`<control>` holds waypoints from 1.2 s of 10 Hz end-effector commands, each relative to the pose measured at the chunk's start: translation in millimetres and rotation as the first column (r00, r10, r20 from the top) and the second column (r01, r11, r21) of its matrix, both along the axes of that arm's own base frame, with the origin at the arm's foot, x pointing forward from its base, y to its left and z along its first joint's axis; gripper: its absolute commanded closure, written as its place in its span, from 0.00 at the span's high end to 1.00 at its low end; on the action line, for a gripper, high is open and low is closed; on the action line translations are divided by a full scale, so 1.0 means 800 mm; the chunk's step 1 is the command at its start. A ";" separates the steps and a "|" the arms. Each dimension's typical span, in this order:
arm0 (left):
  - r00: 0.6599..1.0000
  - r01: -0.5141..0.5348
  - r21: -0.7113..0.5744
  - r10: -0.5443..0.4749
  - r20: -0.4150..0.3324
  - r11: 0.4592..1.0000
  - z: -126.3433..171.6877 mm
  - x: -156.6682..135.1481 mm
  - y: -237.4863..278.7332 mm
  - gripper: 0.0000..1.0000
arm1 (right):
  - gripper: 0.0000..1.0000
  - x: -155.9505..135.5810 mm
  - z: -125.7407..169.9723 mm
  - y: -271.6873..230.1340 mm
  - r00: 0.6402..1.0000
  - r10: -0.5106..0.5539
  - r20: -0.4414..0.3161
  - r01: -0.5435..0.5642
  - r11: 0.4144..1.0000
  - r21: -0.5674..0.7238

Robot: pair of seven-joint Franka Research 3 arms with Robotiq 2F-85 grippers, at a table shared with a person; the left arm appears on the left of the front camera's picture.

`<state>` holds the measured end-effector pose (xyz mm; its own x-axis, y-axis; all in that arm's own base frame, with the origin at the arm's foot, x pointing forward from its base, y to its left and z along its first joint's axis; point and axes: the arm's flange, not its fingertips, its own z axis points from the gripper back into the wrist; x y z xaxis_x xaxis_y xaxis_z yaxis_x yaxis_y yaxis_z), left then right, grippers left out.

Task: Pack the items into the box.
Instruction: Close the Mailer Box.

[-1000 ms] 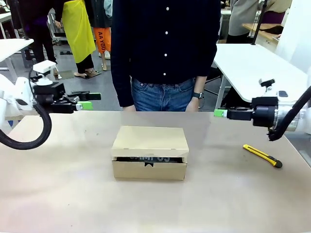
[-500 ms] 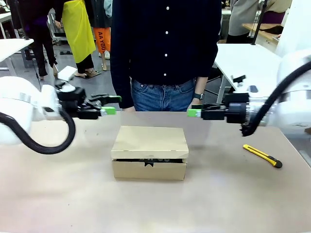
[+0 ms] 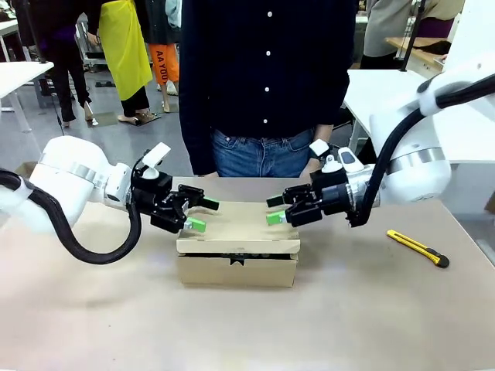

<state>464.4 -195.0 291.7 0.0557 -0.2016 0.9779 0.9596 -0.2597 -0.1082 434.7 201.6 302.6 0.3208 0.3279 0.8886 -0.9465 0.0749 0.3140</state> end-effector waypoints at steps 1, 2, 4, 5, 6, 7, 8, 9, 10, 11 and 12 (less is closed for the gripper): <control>0.998 0.053 -0.011 -0.052 0.047 0.999 0.005 0.003 0.004 1.00 | 1.00 0.006 -0.013 0.008 0.997 0.041 0.066 -0.036 0.996 -0.075; 0.997 0.057 -0.006 -0.057 0.043 0.998 0.004 0.002 0.006 1.00 | 1.00 0.002 -0.017 0.008 0.991 0.069 0.112 -0.059 0.994 -0.092; 0.994 0.108 0.026 -0.109 0.024 0.994 -0.002 0.002 0.015 1.00 | 1.00 0.001 -0.020 0.005 0.989 0.078 0.128 -0.065 0.993 -0.103; 0.992 0.119 0.051 -0.121 0.021 0.992 -0.004 0.003 0.016 1.00 | 1.00 0.003 -0.018 0.004 0.990 0.068 0.124 -0.056 0.994 -0.094; 0.990 0.137 0.073 -0.138 0.018 0.988 -0.006 0.002 0.014 1.00 | 1.00 0.005 -0.014 0.002 0.991 0.054 0.125 -0.043 0.995 -0.086; 0.989 0.146 0.107 -0.149 0.016 0.983 -0.008 0.002 0.013 1.00 | 1.00 0.006 -0.007 -0.002 0.991 0.036 0.125 -0.027 0.997 -0.074; 0.987 0.156 0.144 -0.160 0.020 0.977 -0.009 0.001 0.012 1.00 | 1.00 0.005 0.006 -0.009 0.990 0.024 0.139 -0.019 0.999 -0.039; 0.987 0.154 0.154 -0.160 0.031 0.976 -0.007 0.000 0.013 1.00 | 1.00 0.001 0.020 -0.018 0.990 0.004 0.143 -0.004 1.000 0.003; 0.988 0.134 0.148 -0.143 0.055 0.980 0.001 0.000 0.018 1.00 | 1.00 -0.004 0.038 -0.028 0.990 -0.036 0.134 0.032 0.999 0.033; 0.986 0.126 0.105 -0.136 0.093 0.986 0.024 -0.001 0.028 1.00 | 1.00 -0.013 0.061 -0.040 0.990 -0.090 0.112 0.078 0.991 0.107; 0.988 0.036 0.064 -0.045 0.148 0.997 0.060 -0.005 0.041 1.00 | 1.00 -0.025 0.085 -0.056 0.985 -0.150 0.079 0.136 0.978 0.157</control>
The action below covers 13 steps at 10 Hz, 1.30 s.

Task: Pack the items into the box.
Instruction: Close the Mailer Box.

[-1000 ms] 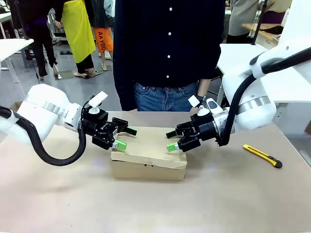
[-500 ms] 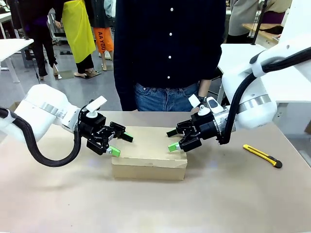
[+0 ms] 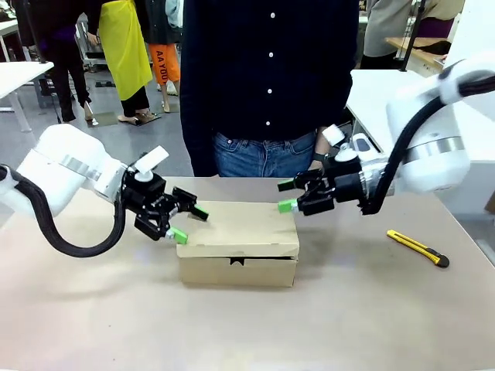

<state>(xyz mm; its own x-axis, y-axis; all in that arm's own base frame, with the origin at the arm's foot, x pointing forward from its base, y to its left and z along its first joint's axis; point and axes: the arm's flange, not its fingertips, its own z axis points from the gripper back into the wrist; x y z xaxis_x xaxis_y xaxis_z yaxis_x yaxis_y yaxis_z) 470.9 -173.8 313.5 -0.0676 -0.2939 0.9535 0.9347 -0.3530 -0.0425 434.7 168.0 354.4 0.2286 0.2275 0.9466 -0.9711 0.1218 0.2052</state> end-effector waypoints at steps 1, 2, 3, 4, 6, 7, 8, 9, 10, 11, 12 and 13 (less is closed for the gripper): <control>0.980 -0.186 -0.064 0.190 0.061 0.980 0.071 -0.020 0.030 1.00 | 1.00 -0.040 0.044 -0.037 0.985 -0.139 -0.101 0.148 0.985 0.089; 0.961 -0.278 -0.079 0.278 -0.009 0.957 0.094 -0.028 0.046 1.00 | 1.00 -0.055 0.058 -0.062 0.962 -0.181 -0.205 0.203 0.975 0.095; 0.944 -0.329 -0.142 0.323 -0.068 0.934 0.114 -0.037 0.068 1.00 | 1.00 -0.072 0.067 -0.089 0.936 -0.200 -0.290 0.232 0.969 0.080; 0.918 -0.391 -0.152 0.373 -0.137 0.908 0.129 -0.046 0.095 1.00 | 1.00 -0.087 0.068 -0.119 0.876 -0.244 -0.415 0.278 0.960 0.022; 0.810 -0.517 -0.029 0.478 -0.339 0.856 0.125 -0.060 0.162 1.00 | 1.00 -0.113 0.050 -0.184 0.761 -0.311 -0.569 0.356 0.934 -0.034; 0.763 -0.534 0.065 0.513 -0.393 0.843 0.112 -0.073 0.188 1.00 | 1.00 -0.122 0.039 -0.210 0.711 -0.312 -0.631 0.366 0.929 -0.047; 0.720 -0.536 0.120 0.527 -0.451 0.836 0.099 -0.087 0.213 1.00 | 1.00 -0.128 0.028 -0.234 0.654 -0.344 -0.674 0.420 0.906 -0.055; 0.650 -0.567 0.187 0.576 -0.496 0.802 0.087 -0.103 0.245 1.00 | 1.00 -0.128 0.015 -0.253 0.611 -0.363 -0.704 0.452 0.889 -0.067; 0.540 -0.674 0.176 0.641 -0.546 0.718 0.086 -0.106 0.266 1.00 | 1.00 -0.112 0.006 -0.255 0.558 -0.464 -0.688 0.544 0.831 -0.120; 0.698 -0.566 0.140 0.563 -0.443 0.812 0.080 -0.088 0.233 1.00 | 1.00 -0.083 0.025 -0.251 0.653 -0.370 -0.660 0.430 0.899 -0.079; 0.698 -0.566 0.140 0.563 -0.443 0.812 0.080 -0.088 0.233 1.00 | 1.00 -0.083 0.025 -0.251 0.653 -0.370 -0.660 0.430 0.899 -0.079; 0.698 -0.566 0.140 0.563 -0.443 0.812 0.080 -0.088 0.233 1.00 | 1.00 -0.083 0.025 -0.251 0.653 -0.370 -0.660 0.430 0.899 -0.079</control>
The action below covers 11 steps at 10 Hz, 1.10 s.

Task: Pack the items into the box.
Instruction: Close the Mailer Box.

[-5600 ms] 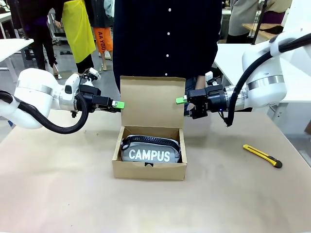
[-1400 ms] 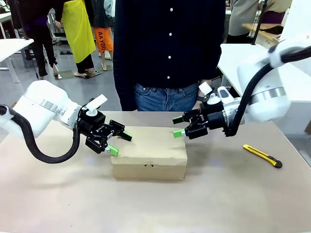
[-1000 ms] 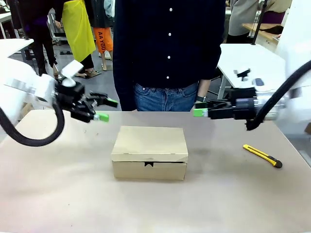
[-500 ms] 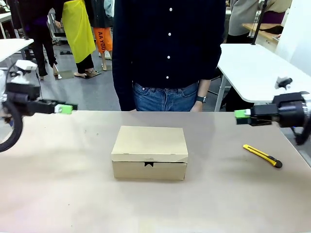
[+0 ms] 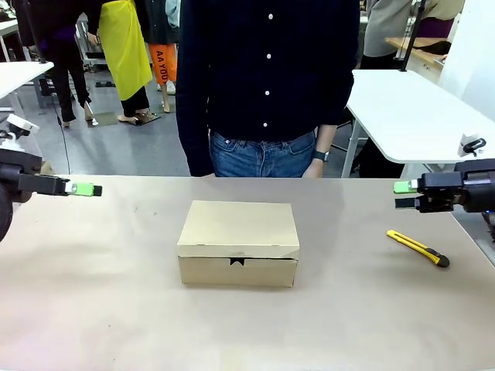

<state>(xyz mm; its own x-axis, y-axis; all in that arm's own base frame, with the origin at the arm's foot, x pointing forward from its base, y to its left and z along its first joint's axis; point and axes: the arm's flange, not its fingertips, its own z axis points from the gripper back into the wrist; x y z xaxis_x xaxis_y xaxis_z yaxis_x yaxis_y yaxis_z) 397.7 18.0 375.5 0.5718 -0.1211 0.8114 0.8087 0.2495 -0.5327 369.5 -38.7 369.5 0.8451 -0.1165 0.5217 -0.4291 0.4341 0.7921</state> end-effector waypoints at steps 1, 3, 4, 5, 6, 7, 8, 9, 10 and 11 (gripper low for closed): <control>0.999 0.020 -0.001 -0.020 0.039 1.000 0.003 0.004 -0.007 1.00 | 1.00 -0.002 0.006 0.007 1.000 0.022 0.020 -0.022 1.000 0.003; 0.999 0.020 -0.001 -0.020 0.039 1.000 0.003 0.004 -0.007 1.00 | 1.00 -0.002 0.006 0.007 1.000 0.022 0.020 -0.022 1.000 0.003; 0.999 0.020 -0.001 -0.020 0.039 1.000 0.003 0.004 -0.007 1.00 | 1.00 -0.002 0.006 0.007 1.000 0.022 0.020 -0.022 1.000 0.003; 0.999 0.020 -0.001 -0.020 0.039 1.000 0.003 0.004 -0.007 1.00 | 1.00 -0.002 0.006 0.007 1.000 0.022 0.020 -0.022 1.000 0.003; 0.999 0.020 -0.001 -0.020 0.039 1.000 0.003 0.004 -0.007 1.00 | 1.00 -0.002 0.006 0.007 1.000 0.022 0.020 -0.022 1.000 0.003; 0.999 0.020 -0.001 -0.020 0.039 1.000 0.003 0.004 -0.007 1.00 | 1.00 -0.002 0.006 0.007 1.000 0.022 0.020 -0.022 1.000 0.003; 0.999 0.020 -0.001 -0.020 0.039 1.000 0.003 0.004 -0.007 1.00 | 1.00 -0.002 0.006 0.007 1.000 0.022 0.020 -0.022 1.000 0.003; 0.999 0.020 -0.001 -0.020 0.039 1.000 0.003 0.004 -0.007 1.00 | 1.00 -0.002 0.006 0.007 1.000 0.022 0.020 -0.022 1.000 0.003; 0.999 0.020 -0.001 -0.020 0.039 1.000 0.003 0.004 -0.007 1.00 | 1.00 -0.002 0.006 0.007 1.000 0.022 0.020 -0.022 1.000 0.003; 0.999 0.020 -0.001 -0.020 0.039 1.000 0.003 0.004 -0.007 1.00 | 1.00 -0.002 0.006 0.007 1.000 0.022 0.020 -0.022 1.000 0.003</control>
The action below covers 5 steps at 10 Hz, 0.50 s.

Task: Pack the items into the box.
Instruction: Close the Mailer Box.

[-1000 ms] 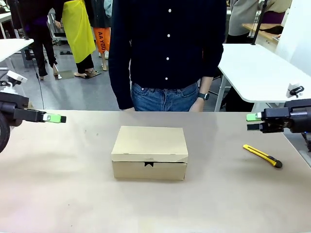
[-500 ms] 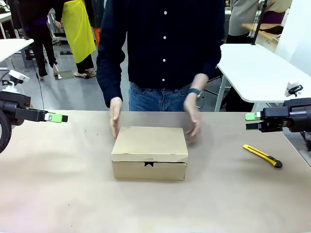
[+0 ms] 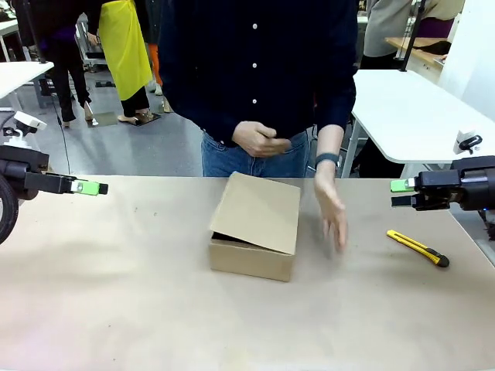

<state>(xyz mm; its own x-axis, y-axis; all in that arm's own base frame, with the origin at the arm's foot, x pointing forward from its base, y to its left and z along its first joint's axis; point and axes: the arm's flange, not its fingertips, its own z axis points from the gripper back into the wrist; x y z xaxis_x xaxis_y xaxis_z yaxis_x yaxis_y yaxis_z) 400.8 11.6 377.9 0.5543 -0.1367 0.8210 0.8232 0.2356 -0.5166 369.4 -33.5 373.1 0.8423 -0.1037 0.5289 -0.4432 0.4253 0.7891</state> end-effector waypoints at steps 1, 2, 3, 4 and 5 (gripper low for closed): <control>1.000 -0.001 -0.007 0.001 0.021 1.000 0.000 0.000 0.001 1.00 | 1.00 -0.001 0.002 0.000 1.000 0.006 0.011 -0.006 1.000 0.001; 1.000 -0.001 -0.007 0.001 0.021 1.000 0.000 0.000 0.001 1.00 | 1.00 -0.001 0.002 0.000 1.000 0.006 0.011 -0.006 1.000 0.001; 1.000 -0.001 -0.007 0.001 0.021 1.000 0.000 0.000 0.001 1.00 | 1.00 -0.001 0.002 0.000 1.000 0.006 0.011 -0.006 1.000 0.001; 1.000 -0.001 -0.007 0.001 0.021 1.000 0.000 0.000 0.001 1.00 | 1.00 -0.001 0.002 0.000 1.000 0.006 0.011 -0.006 1.000 0.001; 1.000 -0.001 -0.007 0.001 0.021 1.000 0.000 0.000 0.001 1.00 | 1.00 -0.001 0.002 0.000 1.000 0.006 0.011 -0.006 1.000 0.001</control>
